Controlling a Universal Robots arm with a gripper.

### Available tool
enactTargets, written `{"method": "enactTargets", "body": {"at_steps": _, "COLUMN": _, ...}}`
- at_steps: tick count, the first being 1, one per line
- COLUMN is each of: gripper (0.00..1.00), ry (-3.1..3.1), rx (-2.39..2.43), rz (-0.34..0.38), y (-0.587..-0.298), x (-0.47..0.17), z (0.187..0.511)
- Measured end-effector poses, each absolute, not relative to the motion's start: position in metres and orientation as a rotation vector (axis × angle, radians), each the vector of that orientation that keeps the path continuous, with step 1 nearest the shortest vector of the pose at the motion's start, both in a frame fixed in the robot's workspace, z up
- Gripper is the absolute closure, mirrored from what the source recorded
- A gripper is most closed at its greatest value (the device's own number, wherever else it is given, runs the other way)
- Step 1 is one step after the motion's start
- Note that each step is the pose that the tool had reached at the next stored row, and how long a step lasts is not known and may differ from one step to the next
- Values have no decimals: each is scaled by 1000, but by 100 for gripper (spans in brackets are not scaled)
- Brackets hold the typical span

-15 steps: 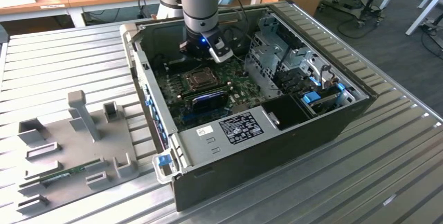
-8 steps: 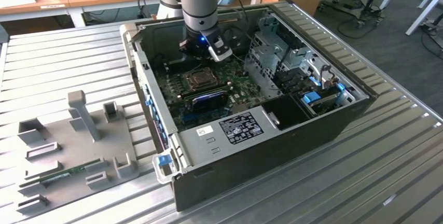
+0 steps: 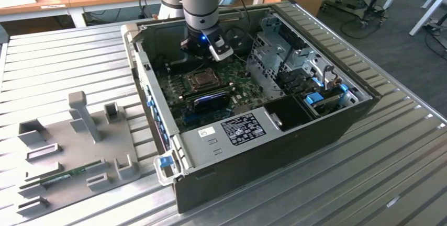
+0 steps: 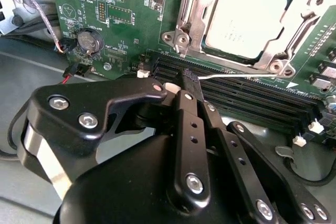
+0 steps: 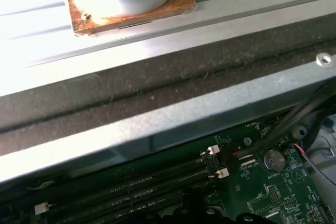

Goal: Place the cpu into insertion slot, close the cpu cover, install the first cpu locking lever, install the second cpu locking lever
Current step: 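Install the first cpu locking lever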

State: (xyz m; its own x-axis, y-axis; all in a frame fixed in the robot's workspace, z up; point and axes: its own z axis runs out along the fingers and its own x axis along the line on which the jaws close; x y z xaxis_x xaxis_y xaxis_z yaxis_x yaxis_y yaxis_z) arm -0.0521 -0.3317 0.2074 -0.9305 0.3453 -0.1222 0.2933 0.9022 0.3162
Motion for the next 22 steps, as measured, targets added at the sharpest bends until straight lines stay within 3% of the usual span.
{"method": "enactTargets", "body": {"at_steps": 22, "gripper": 90, "ry": 2865, "rx": 572, "rz": 444, "y": -330, "x": -57, "z": 206}}
